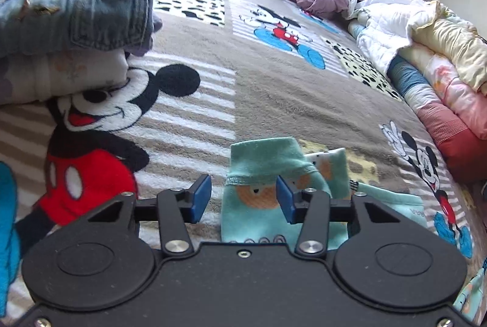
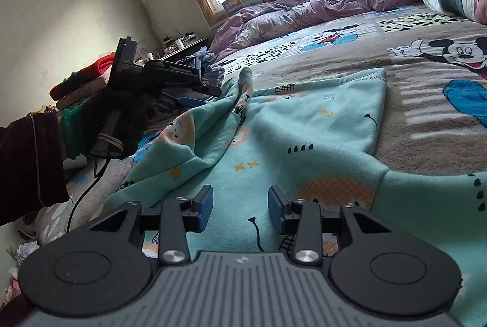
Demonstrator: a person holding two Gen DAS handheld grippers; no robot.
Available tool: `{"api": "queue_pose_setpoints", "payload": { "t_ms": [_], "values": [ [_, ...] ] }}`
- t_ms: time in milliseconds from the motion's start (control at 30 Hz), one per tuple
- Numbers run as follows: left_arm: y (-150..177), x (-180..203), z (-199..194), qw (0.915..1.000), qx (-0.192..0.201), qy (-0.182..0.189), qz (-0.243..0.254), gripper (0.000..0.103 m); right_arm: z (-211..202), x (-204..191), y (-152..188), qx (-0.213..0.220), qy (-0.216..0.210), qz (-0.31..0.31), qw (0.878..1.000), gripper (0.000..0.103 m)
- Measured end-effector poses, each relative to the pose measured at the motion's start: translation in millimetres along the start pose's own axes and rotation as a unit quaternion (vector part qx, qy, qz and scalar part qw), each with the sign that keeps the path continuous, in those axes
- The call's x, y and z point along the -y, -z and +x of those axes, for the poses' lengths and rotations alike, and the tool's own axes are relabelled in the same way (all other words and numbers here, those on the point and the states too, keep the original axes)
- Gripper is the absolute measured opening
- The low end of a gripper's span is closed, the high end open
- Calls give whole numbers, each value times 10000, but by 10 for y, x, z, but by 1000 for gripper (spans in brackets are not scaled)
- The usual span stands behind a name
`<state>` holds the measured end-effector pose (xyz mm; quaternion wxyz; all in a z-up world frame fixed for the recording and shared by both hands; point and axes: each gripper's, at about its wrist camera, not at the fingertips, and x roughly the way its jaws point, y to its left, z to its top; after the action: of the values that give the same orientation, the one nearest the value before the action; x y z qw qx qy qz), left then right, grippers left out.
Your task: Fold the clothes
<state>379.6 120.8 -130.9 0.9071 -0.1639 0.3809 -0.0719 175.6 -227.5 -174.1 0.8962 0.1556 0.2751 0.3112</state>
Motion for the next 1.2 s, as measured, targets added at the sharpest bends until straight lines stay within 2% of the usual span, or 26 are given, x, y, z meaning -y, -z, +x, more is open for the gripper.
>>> {"api": "queue_pose_setpoints", "payload": {
  "t_ms": [67, 133, 200, 233, 400, 667, 933, 1200],
  "values": [
    [12, 3, 76, 10000, -58, -8, 22, 33, 6, 9, 1, 0, -8, 27, 10000, 42],
    [44, 9, 126, 10000, -82, -41, 31, 15, 14, 16, 1, -1, -15, 49, 10000, 42],
    [72, -8, 115, 10000, -19, -61, -27, 5, 21, 31, 5, 0, -19, 88, 10000, 42],
    [80, -14, 86, 10000, 29, -37, -53, 4, 25, 39, 5, 3, -19, 111, 9999, 42],
    [51, 28, -213, 9993, 375, -50, 65, 3, 32, 37, 1, 14, 12, 123, 9999, 43],
    [25, 116, -975, 9938, 1042, -201, 326, 3, -2, 52, -21, 98, 36, 193, 9998, 46],
    [138, -108, -1681, 9861, 1472, -684, 359, 3, 0, 50, -27, 109, 93, 206, 9997, 48],
    [305, -440, -2281, 9773, 1763, -1173, 104, 3, 10, 50, -30, 89, 164, 194, 9996, 48]
  ]
}}
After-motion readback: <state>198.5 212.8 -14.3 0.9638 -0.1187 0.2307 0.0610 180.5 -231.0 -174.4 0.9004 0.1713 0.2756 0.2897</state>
